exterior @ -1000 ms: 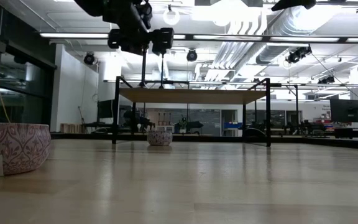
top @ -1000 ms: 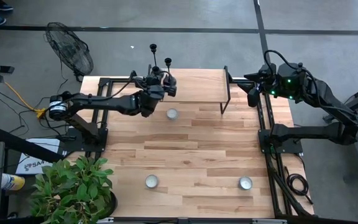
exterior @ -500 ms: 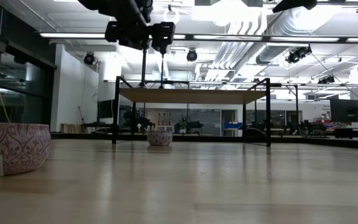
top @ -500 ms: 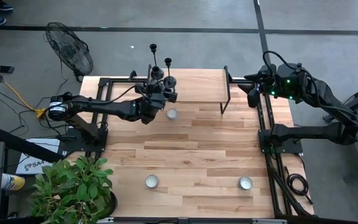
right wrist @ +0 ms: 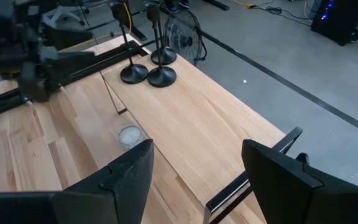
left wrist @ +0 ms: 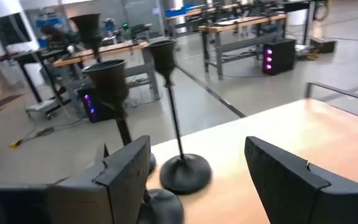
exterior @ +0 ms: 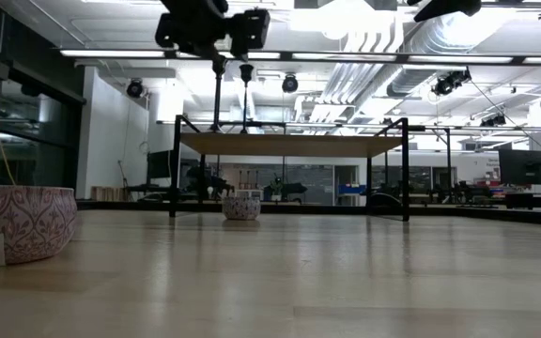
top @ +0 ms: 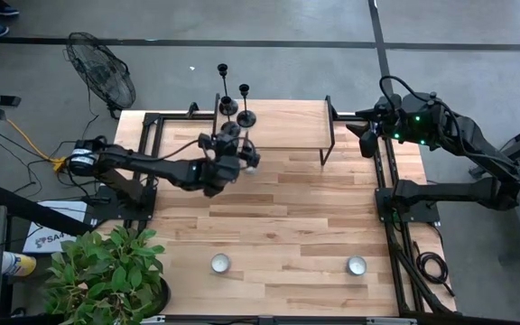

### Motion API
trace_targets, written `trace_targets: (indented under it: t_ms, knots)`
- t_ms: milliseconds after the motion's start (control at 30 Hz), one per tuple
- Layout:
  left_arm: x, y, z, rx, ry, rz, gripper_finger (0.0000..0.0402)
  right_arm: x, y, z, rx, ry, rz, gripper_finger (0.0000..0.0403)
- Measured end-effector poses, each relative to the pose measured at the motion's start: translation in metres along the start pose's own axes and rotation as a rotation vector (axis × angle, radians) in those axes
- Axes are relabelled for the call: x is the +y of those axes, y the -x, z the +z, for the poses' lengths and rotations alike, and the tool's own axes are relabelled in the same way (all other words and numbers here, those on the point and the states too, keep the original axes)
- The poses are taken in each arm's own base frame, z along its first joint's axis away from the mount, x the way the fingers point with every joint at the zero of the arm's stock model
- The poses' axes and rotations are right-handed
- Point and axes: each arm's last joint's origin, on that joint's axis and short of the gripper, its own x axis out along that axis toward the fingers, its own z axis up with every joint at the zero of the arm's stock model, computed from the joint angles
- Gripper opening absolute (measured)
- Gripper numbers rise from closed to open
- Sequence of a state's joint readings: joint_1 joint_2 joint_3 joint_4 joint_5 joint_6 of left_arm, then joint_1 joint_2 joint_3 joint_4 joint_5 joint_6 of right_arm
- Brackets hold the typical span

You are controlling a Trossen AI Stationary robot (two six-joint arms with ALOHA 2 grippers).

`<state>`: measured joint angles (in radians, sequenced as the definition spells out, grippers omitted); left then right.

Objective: Pick & Place candle stick holders
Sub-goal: Put the blue scented candle on the shelf

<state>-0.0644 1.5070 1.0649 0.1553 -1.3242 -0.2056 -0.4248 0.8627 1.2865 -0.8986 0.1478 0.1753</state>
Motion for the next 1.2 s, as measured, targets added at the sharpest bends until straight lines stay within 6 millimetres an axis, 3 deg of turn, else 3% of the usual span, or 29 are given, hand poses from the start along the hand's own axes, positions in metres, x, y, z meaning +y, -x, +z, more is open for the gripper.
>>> trace_targets:
  t_ms: [267,533,667,967,1200]
  knots:
    - [-0.012,0.04,-0.002,-0.005,-0.018,-0.161,0.0257,0.001,0.0,-0.001,0.013,0.02,0.033,0.024]
    - [-0.017,0.072,-0.003,-0.004,0.045,-0.261,0.0257,0.003,0.001,-0.013,0.16,-0.026,0.157,0.0237]
    - [-0.019,0.078,-0.004,0.018,0.114,-0.327,0.0257,0.005,0.003,-0.021,0.263,-0.088,0.242,0.0237]
    - [-0.019,0.081,0.006,0.159,0.277,-0.679,0.0257,0.014,0.009,-0.041,0.488,-0.164,0.311,0.0236]
    - [-0.016,0.085,0.006,0.22,0.217,-0.823,0.0257,0.034,-0.002,-0.078,0.721,-0.322,0.303,0.0236]
